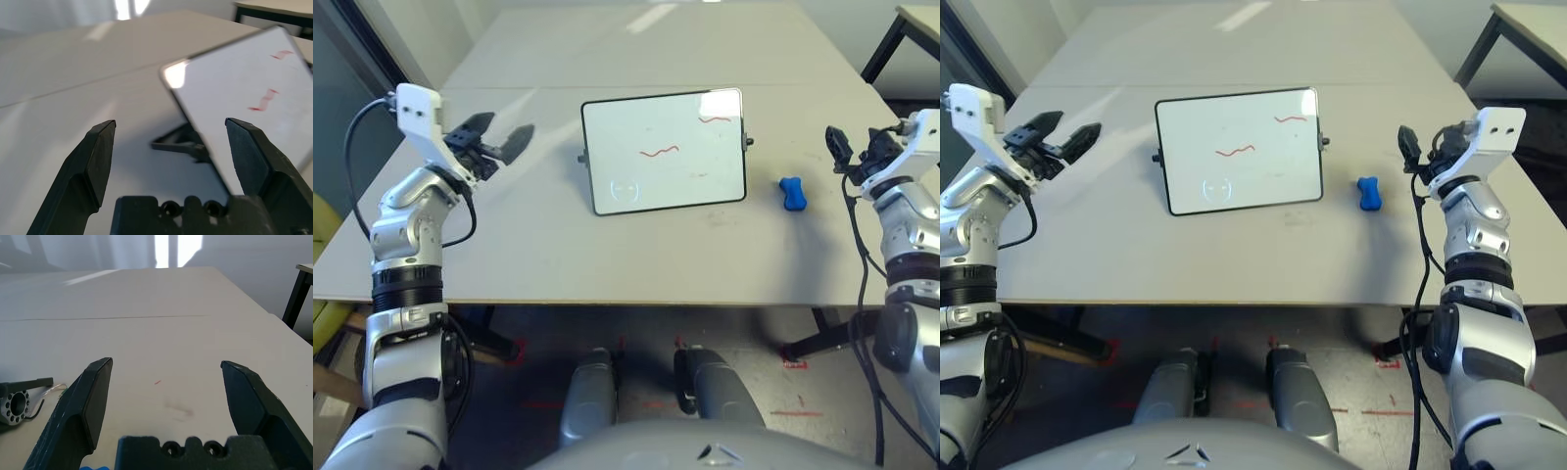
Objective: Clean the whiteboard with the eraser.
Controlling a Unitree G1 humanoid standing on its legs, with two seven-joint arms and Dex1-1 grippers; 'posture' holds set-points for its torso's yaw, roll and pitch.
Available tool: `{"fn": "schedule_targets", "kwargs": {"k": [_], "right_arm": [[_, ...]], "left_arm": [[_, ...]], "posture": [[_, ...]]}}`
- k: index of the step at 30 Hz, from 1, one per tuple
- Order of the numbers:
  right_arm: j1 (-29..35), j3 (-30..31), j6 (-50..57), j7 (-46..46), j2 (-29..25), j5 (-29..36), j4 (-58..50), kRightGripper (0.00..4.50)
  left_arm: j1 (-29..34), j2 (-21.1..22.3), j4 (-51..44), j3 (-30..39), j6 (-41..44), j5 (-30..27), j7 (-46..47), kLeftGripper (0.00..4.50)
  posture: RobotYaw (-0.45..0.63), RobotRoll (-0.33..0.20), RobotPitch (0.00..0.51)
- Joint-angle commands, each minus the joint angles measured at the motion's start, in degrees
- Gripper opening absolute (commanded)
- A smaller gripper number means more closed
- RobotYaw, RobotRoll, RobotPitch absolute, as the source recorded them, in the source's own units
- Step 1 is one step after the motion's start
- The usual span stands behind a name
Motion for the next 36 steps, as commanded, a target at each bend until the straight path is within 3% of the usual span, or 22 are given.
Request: {"fn": "schedule_targets", "kwargs": {"k": [1, 9, 15, 17, 20, 25, 36], "right_arm": [[0.72, 0.17, -0.22, -0.7, 0.26, -0.09, -0.41, 4.49], [1.97, 3.18, 6.29, -1.55, -0.87, -1.89, -7.45, 4.49], [4.65, 10.88, 27.59, 0.19, -6.6, -5.8, -22.89, 4.49], [4.39, 14.94, 40.31, 0.97, -9.52, -7.5, -28.08, 4.49], [1.07, 16.4, 57.12, 0.04, -10.85, -6.44, -31.68, 4.49], [-4.08, 16.61, 71.18, -1.27, -9.09, -5.47, -33.8, 4.49], [-13.31, 15.86, 85.21, -9.97, -0.68, -7.26, -25.99, 4.49]], "left_arm": [[1.68, 0.63, -4.66, -3.32, 3.81, -1.4, -3.64, 4.5], [0.97, -1.32, -4.85, -8.32, 4.36, 0.66, -5.79, 4.5], [0.12, -1.5, -2.92, -10.24, 2.71, 2.28, -6.76, 4.5], [-0.22, -1.38, -1.38, -11.25, 0.98, 3.7, -7.43, 4.5], [-0.71, -1.63, 0.1, -11.97, -0.45, 4.75, -7.98, 4.5], [-1.73, -2.17, 2.83, -13.23, -3.67, 7.2, -8.28, 4.5], [-1.86, -3.38, 3.66, -12.95, -5.01, 8.65, -8.0, 4.5]], "posture": [[-0.07, 0.0, 0.085], [-0.1, 0.0, 0.1], [-0.13, 0.0, 0.1], [-0.14, 0.0, 0.1], [-0.14, 0.0, 0.1], [-0.16, 0.0, 0.097], [-0.15, 0.0, 0.095]]}}
